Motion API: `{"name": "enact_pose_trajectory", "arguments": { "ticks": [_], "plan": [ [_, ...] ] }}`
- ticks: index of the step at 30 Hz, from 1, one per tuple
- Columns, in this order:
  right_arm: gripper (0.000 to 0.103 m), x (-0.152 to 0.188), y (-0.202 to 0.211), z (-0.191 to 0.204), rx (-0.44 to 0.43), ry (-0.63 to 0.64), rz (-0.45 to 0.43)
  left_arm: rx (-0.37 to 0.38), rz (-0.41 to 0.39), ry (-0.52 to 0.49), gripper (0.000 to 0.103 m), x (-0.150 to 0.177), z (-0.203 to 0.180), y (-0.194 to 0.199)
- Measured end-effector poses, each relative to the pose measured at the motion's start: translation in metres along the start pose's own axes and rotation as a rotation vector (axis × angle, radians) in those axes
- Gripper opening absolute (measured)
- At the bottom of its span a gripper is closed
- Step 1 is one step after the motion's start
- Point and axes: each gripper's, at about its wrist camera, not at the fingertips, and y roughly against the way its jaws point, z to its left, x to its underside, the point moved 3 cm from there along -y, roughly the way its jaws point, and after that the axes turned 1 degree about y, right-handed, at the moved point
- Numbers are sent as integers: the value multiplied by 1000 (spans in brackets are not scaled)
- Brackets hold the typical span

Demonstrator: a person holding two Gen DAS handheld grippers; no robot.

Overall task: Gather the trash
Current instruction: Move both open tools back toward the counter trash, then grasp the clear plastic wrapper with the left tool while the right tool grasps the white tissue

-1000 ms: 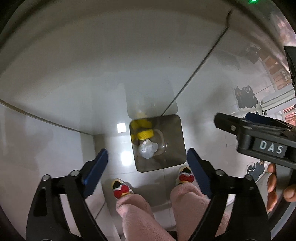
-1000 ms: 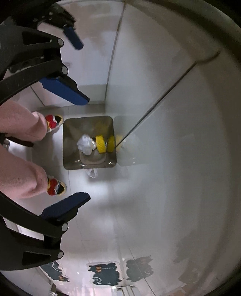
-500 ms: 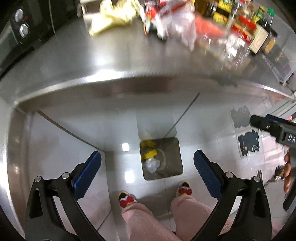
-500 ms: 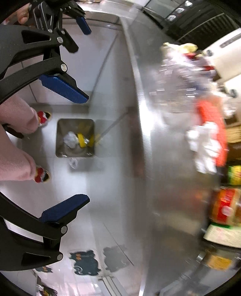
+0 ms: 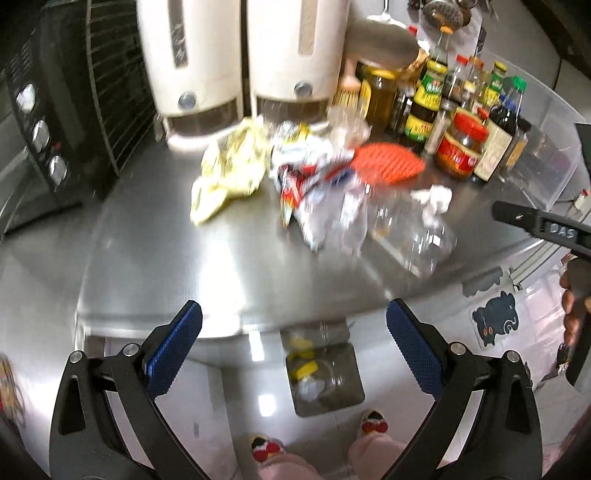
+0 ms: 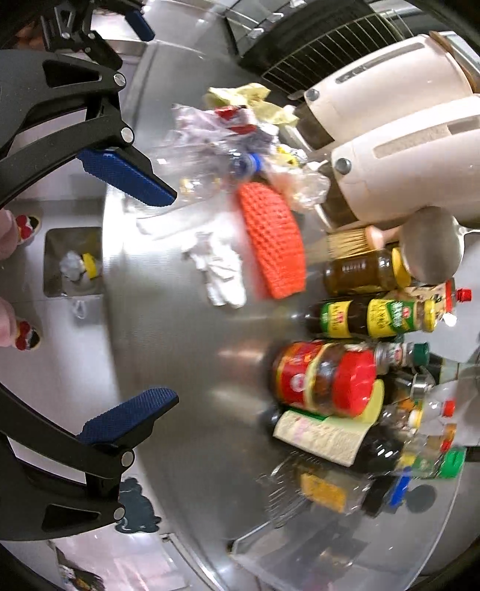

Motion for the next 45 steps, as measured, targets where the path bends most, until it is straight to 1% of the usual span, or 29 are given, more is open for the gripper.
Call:
{"name": "enact_pose_trajectory", "arguments": {
  "ticks": [1, 2, 3, 4, 6, 7, 8, 9, 10, 11, 13, 16, 22, 23, 24, 26, 31, 32, 33, 35, 38, 41, 45],
  "plan": [
    [99, -4, 0, 4, 1, 4, -2, 14, -8, -2, 94, -9, -1, -1],
    [98, -10, -5, 6, -3, 8, -2, 27, -12, -1, 91, -13, -2, -2],
    [98, -13, -8, 8, -7, 8, -1, 43, -11, 1, 85, -16, -3, -4],
    [96, -16, -12, 10, -15, 8, 0, 64, -5, 3, 82, -23, -4, -8],
    [89, -22, -21, 13, -38, 2, 13, 87, 8, 2, 73, -28, -5, -15],
    [84, -22, -24, 13, -48, -3, 20, 95, 18, -1, 72, -29, -6, -19],
    [79, -25, -31, 14, -67, -18, 35, 104, 34, -3, 67, -31, -7, -26],
    [77, -26, -35, 15, -74, -27, 44, 115, 53, -2, 61, -32, -7, -32],
    [75, -27, -40, 16, -82, -37, 56, 124, 71, 1, 58, -32, -6, -39],
    [72, -28, -45, 17, -84, -44, 63, 126, 82, 5, 54, -33, -6, -44],
    [68, -29, -52, 19, -85, -47, 74, 123, 97, 13, 53, -34, -4, -53],
    [68, -32, -61, 21, -80, -46, 89, 135, 113, 29, 50, -36, -1, -64],
    [68, -33, -79, 20, -55, -48, 114, 173, 138, 25, 41, -40, -5, -78],
    [67, -33, -82, 19, -52, -53, 120, 183, 146, 24, 36, -40, -7, -81],
    [65, -32, -85, 18, -50, -59, 126, 191, 153, 24, 31, -40, -7, -83],
    [59, -31, -92, 16, -44, -62, 139, 208, 169, 25, 25, -40, -9, -88],
    [49, -28, -104, 13, -36, -63, 164, 222, 174, 29, 18, -41, -11, -94],
    [43, -27, -106, 12, -35, -64, 170, 222, 174, 30, 16, -42, -12, -96],
    [40, -26, -108, 11, -33, -62, 174, 222, 174, 29, 13, -43, -12, -97],
    [31, -24, -110, 10, -23, -51, 171, 221, 174, 23, 11, -44, -14, -99],
    [21, -24, -110, 8, -19, -46, 167, 219, 173, 17, 8, -44, -17, -100],
    [18, -24, -106, 3, -11, -48, 154, 209, 161, 12, 5, -45, -19, -97],
    [17, -25, -93, 1, -3, -47, 122, 196, 135, 22, 3, -48, -19, -90]
  ]
}}
